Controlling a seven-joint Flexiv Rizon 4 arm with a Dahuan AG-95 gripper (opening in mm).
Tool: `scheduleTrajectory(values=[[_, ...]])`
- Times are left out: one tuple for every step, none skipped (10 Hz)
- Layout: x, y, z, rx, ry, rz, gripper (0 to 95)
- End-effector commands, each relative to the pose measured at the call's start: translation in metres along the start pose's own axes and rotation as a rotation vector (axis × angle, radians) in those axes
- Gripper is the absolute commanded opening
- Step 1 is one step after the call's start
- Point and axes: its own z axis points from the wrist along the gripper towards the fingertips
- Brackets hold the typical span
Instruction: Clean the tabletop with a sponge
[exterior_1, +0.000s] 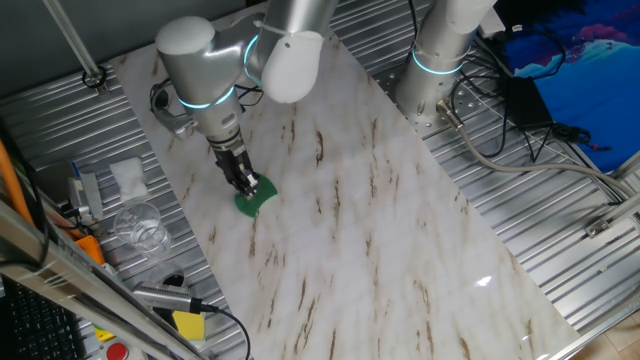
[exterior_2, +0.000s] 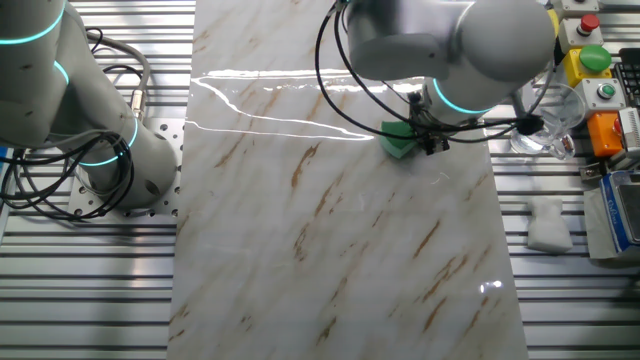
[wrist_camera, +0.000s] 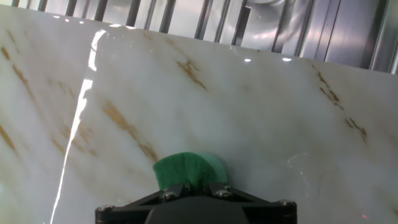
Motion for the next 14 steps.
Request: scheduleTrajectory(values=[[0.002,0.000,-0.004,-0.023,-0.001,0.030,0.0],[0.005,-0.007,-0.006,-0.041,-0.005,0.034,0.0],[0.007,-0.016,-0.006,-0.043,-0.009,0.020,0.0],[0.008,-0.019,-0.006,-0.044,-0.010,0.013,0.0],[0.012,-0.034,-0.006,-0.058,-0.017,-0.012,0.0],[0.013,-0.040,-0.005,-0.060,-0.019,-0.026,0.0],[0.017,-0.048,-0.004,-0.061,-0.020,-0.050,0.0],[0.021,-0.055,-0.003,-0.067,-0.021,-0.069,0.0],[0.024,-0.063,-0.003,-0.072,-0.020,-0.091,0.0],[0.026,-0.072,-0.005,-0.082,-0.018,-0.111,0.0],[0.026,-0.079,-0.009,-0.084,-0.010,-0.132,0.0],[0.026,-0.086,-0.015,-0.087,0.003,-0.147,0.0],[0.027,-0.090,-0.019,-0.085,0.010,-0.155,0.0],[0.028,-0.091,-0.021,-0.079,0.015,-0.163,0.0]])
